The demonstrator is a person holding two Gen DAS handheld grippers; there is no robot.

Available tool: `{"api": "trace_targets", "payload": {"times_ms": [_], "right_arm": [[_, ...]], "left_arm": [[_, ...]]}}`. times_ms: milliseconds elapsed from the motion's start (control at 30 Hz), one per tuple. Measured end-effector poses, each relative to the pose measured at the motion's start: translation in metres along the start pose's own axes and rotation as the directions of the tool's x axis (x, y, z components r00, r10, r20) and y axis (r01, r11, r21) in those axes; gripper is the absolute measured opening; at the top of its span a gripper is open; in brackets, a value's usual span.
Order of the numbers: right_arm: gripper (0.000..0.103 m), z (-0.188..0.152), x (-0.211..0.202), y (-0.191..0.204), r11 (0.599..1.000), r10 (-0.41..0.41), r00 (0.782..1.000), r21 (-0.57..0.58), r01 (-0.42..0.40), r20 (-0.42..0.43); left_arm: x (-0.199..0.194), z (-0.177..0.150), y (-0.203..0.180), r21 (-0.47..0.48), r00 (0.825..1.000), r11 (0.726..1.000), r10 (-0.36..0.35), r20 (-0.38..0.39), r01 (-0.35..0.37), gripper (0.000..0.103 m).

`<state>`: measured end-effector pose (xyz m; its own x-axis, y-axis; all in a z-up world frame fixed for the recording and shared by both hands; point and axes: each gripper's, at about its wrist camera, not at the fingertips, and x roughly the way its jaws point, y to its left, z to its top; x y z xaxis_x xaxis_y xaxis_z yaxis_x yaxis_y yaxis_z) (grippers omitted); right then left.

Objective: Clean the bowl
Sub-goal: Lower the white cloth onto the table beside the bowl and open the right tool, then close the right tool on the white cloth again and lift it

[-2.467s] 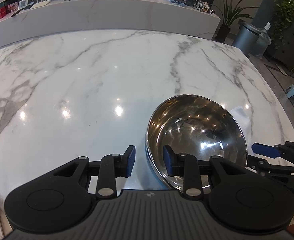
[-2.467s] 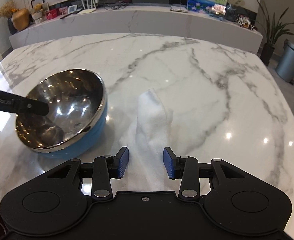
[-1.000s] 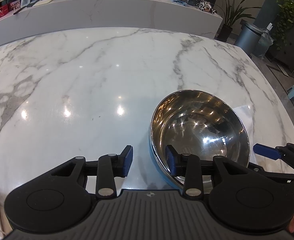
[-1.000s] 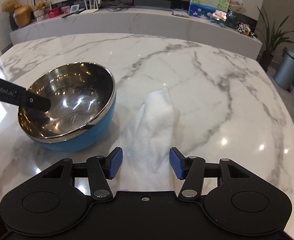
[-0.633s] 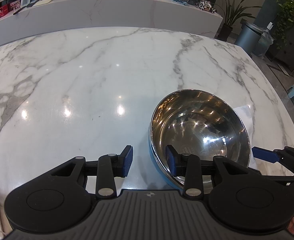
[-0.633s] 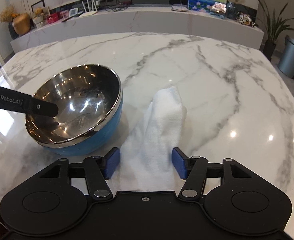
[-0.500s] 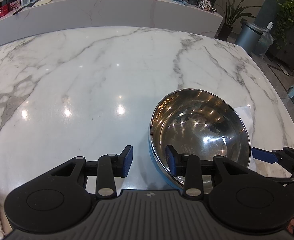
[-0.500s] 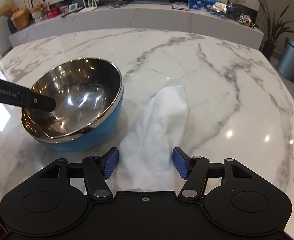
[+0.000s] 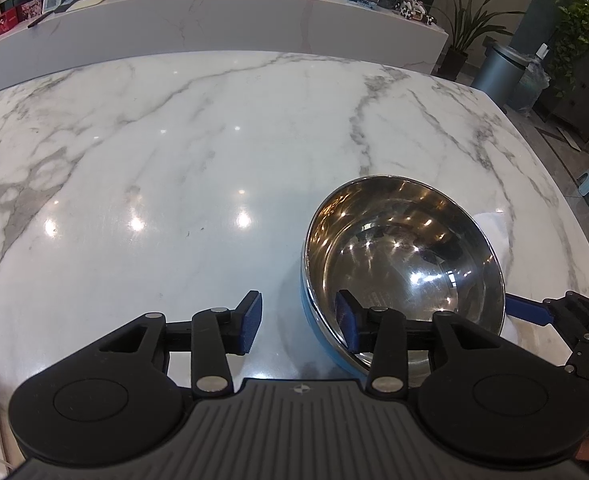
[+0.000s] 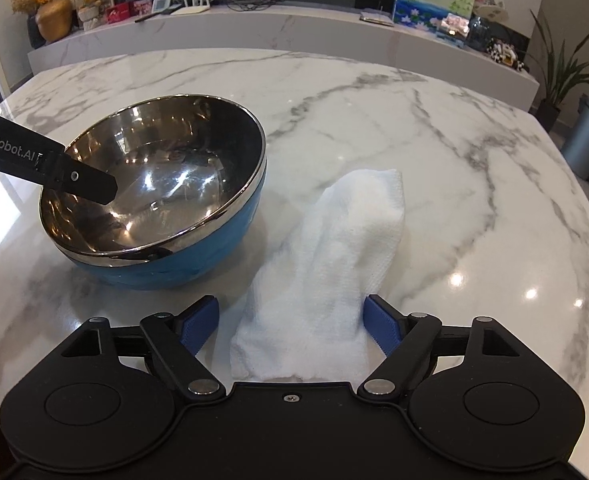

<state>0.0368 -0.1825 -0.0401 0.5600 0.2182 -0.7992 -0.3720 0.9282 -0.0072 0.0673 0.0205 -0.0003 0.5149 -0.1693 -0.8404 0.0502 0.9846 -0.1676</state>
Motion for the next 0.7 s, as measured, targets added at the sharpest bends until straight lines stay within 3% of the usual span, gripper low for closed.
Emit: {"api": "trace_targets", "payload": {"times_ms": [267, 533, 700], "right_arm": [[0.080, -0.001, -0.001, 0.000, 1.000, -0.008, 1.000, 0.017, 0.008, 0.013], [0.080, 0.002, -0.003, -0.018, 0.991, 0.007, 1.000, 0.135, -0.008, 0.006], [0.080, -0.001, 0.000, -0.007, 0.997, -0.019, 1.000, 0.072, 0.019, -0.009]], "left_arm": [[0.000, -0.001, 0.001, 0.002, 1.000, 1.000, -0.006, -0.005, 0.006, 0.039], [0.000, -0.001, 0.000, 0.004, 1.000, 1.000, -0.003, -0.006, 0.003, 0.039], [0.000, -0.001, -0.001, 0.006, 1.000, 1.000, -0.002, -0.009, 0.002, 0.039]]}}
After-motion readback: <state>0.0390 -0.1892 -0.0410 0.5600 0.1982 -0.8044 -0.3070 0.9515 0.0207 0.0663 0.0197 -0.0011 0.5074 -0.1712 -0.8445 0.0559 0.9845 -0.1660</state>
